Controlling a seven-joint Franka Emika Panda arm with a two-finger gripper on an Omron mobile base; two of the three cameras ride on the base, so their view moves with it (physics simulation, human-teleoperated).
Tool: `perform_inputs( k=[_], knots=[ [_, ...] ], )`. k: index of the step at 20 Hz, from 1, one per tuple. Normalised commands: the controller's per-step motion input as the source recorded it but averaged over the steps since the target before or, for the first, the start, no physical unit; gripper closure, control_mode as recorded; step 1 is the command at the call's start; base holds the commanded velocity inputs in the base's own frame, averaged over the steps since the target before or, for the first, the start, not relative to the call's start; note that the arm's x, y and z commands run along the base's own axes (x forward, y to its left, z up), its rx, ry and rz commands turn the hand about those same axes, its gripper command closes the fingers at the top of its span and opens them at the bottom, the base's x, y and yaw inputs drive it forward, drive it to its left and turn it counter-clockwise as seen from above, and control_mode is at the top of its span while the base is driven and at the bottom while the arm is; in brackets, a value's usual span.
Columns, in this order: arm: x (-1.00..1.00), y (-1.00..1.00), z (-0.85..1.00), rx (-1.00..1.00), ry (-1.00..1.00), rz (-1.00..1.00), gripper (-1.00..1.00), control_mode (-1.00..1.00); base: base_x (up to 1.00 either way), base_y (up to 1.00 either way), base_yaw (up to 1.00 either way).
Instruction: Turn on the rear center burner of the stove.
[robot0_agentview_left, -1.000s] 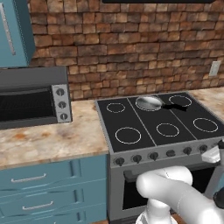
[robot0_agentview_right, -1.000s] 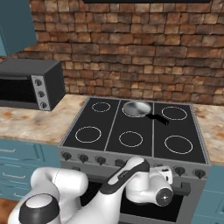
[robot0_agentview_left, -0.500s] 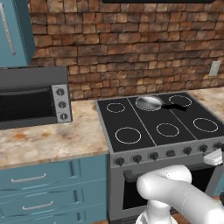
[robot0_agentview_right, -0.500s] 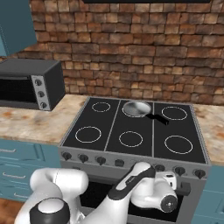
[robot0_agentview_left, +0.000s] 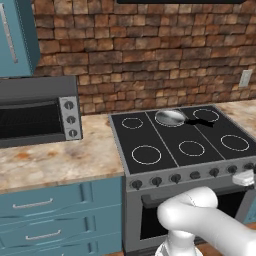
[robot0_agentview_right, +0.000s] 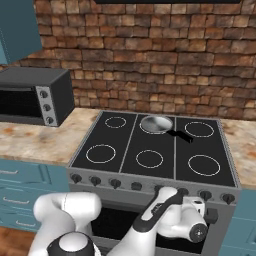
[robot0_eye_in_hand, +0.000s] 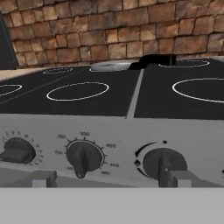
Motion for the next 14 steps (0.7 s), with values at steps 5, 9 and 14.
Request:
perform_inputs(
  k=[5,9,14],
  knots=[
    [0.26,-0.07,-0.24,0.06,0.0,-0.03,-1.0,-1.0,0.0,0.0,0.0],
    [0.29,-0.13,-0.25,0.06,0.0,-0.02,-1.0,-1.0,0.0,0.0,0.0],
    [0.28,-0.12,-0.18,0.08,0.0,-0.01,-1.0,-1.0,0.0,0.0,0.0]
  ],
)
